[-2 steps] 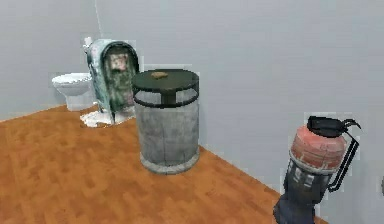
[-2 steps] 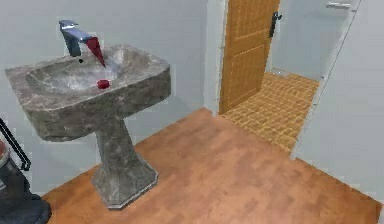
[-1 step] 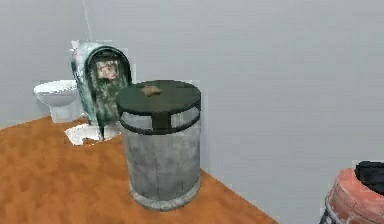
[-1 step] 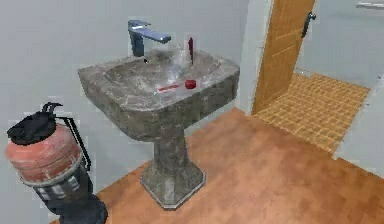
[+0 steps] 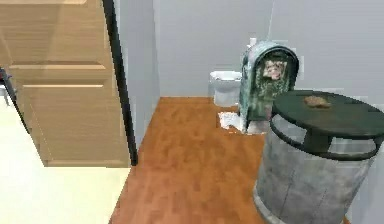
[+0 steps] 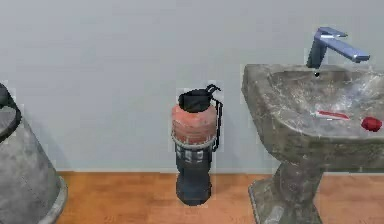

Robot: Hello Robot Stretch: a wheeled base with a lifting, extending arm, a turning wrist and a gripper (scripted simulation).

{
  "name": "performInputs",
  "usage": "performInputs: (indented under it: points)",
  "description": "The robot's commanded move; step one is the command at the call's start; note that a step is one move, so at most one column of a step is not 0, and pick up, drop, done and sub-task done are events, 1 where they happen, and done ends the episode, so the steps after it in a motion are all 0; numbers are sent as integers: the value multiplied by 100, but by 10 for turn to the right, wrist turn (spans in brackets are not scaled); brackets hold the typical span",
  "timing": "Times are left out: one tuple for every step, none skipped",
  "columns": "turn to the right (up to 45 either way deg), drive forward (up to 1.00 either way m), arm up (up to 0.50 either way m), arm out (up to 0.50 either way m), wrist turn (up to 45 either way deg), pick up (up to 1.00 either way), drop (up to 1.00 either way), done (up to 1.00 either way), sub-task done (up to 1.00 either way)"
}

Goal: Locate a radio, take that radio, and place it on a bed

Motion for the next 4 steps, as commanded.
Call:
performInputs:
  points:
    - [-210, 0, 0, 0, 0, 0, 0, 0, 0]
    - [0, 30, 0, 0, 0, 0, 0, 0, 0]
    - [-420, 0, 0, 0, 0, 0, 0, 0, 0]
    - [0, 100, 0, 0, 0, 0, 0, 0, 0]
